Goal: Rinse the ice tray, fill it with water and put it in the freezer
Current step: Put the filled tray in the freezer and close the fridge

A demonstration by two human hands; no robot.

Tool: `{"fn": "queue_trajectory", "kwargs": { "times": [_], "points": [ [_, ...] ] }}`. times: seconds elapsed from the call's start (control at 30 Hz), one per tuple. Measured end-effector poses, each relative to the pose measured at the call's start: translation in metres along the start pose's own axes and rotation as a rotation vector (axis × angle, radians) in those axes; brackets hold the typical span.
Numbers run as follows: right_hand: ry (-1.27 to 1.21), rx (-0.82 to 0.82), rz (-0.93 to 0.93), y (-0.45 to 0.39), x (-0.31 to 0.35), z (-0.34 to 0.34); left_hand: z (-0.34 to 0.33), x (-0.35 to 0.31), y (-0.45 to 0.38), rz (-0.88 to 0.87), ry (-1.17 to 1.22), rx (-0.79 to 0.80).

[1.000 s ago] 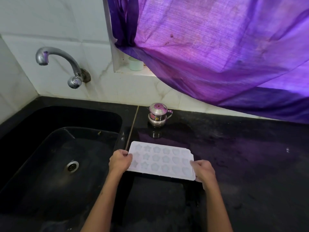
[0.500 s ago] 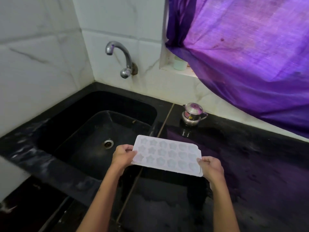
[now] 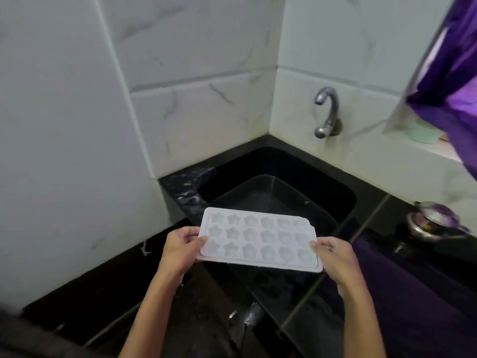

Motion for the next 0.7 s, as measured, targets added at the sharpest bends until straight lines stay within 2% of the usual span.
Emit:
{"fn": "queue_trajectory", "kwargs": {
  "times": [0.13,0.3,0.53,0.7],
  "points": [
    [0.003,0.114,0.090,0.009,0.029,-0.047,0.058,0.009,0.020,-0.013,0.061,-0.117],
    [0.044,0.334,0.184,0.021,0.060,-0.105,0.121,0.031,0.059,-0.005,0.156,-0.300],
    [0.116,0.623,0.351,0.044,0.111,-0.175,0.170,0.077,0.122,0.062,0.313,-0.586],
    [0.171,0.831,0.441,0.081,0.121,-0.237,0.192,0.109,0.187,0.090,0.411,-0.802]
  ]
}}
Point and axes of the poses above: each hand's wrist, its own y-axis away from the middle knuckle, its own z-axis out of the back of the hand, x = y × z, the point moved 8 cm from there along -y, towards the middle knuckle, and after that the axes turned 4 degrees about z, right-handed, at the moved point
